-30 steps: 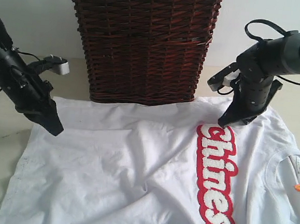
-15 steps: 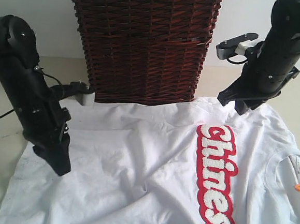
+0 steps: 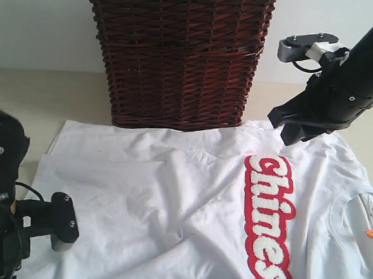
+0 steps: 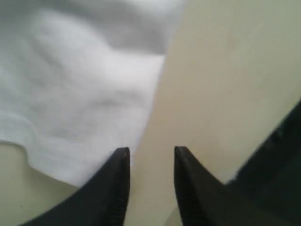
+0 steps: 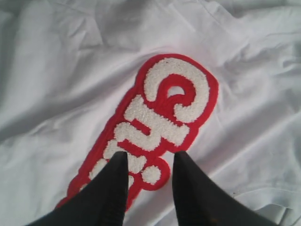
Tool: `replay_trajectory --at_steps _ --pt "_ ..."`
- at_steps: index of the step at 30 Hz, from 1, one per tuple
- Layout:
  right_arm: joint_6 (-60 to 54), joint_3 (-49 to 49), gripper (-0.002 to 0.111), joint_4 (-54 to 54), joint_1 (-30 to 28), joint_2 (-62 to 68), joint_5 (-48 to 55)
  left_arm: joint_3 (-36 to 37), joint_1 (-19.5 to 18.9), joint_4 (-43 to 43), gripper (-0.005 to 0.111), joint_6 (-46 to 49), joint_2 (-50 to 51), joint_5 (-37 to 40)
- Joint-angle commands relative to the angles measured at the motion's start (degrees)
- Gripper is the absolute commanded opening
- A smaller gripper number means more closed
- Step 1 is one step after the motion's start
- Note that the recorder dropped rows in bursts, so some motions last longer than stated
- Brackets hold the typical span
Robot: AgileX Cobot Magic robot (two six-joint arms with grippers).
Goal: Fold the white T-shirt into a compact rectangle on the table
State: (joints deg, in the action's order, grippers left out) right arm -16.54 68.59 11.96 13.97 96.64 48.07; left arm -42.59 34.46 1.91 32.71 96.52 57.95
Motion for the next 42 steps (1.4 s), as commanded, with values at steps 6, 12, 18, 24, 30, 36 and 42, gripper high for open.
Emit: replay_trajectory --at_steps 6,12,18,24,30,36,42 --pt "-2.96 -0.26 0.032 2.86 0.00 -0.62 -1.61 4.22 0.43 -13.92 0.056 -8.72 1.23 -16.12" --pt "-3.25 -0.26 0.032 2.86 0.00 -0.62 -1.94 4.38 0.43 -16.98 0.024 -9.09 3.25 -16.42" --pt "-3.25 -0.26 0.032 3.09 0.00 -0.62 -1.72 0.02 0.43 -14.19 0.000 -9.03 3.05 -11.64" --pt "-3.25 -0.26 0.032 3.09 0.00 -0.62 -2.51 -3.45 0.43 -3.68 0.000 -0.29 0.26 -6.15" --pt "-3.59 -0.26 0.032 3.09 0.00 -0.62 -3.02 -3.59 0.43 4.04 0.000 8.02 -0.82 6.35" --pt "-3.59 -0.26 0.032 3.22 0.00 -0.62 -2.32 -3.59 -0.23 12.65 0.000 15.20 -0.82 10.65" --pt "-3.93 -0.26 0.032 4.04 0.00 -0.62 -2.32 -3.59 -3.25 13.37 0.030 15.13 -0.82 8.05"
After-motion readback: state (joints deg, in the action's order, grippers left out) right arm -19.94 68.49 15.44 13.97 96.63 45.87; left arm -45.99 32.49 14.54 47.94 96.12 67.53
